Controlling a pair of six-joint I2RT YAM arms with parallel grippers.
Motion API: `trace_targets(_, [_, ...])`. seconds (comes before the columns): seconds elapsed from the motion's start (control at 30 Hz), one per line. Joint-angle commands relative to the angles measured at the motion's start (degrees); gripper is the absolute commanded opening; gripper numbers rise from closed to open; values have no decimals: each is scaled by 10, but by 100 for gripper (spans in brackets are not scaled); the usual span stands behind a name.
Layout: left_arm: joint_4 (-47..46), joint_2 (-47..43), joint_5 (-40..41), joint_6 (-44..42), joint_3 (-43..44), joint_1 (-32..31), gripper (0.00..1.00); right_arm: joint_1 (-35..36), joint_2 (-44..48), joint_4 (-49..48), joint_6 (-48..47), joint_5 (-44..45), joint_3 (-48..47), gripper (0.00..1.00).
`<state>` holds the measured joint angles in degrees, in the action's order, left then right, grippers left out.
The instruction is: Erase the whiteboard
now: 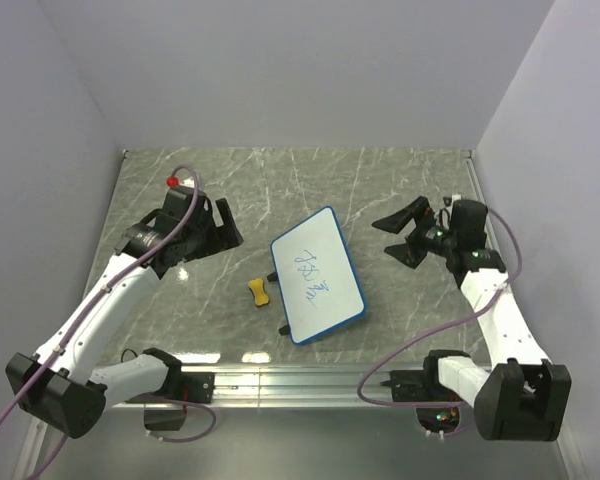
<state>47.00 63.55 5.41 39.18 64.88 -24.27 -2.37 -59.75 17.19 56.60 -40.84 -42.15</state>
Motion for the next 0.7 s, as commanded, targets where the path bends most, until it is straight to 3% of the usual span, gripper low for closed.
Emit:
trace_targets(0.0, [-28,-6,7,-13,-5,-7,93,21,-12,107,-110,63,-83,93])
trace_targets(0.07, [-31,-2,5,-22,-12,-9,93,53,-19,136,-146,80,-102,92])
trace_targets(0.13, [-35,5,3,-28,-24,-11,92,104,-34,178,-173,115,-140,84])
trace_targets(0.23, [-39,15,-1,-33,-34,-17,89,164,-61,219,-195,165,-180,85])
trace_targets(0.43, [-59,16,-14,-37,-32,-27,89,174,-38,203,-181,173,-166,100])
trace_targets(0.67, [-96,-7,28,5,25,-34,99,190,55,188,-136,258,-174,100])
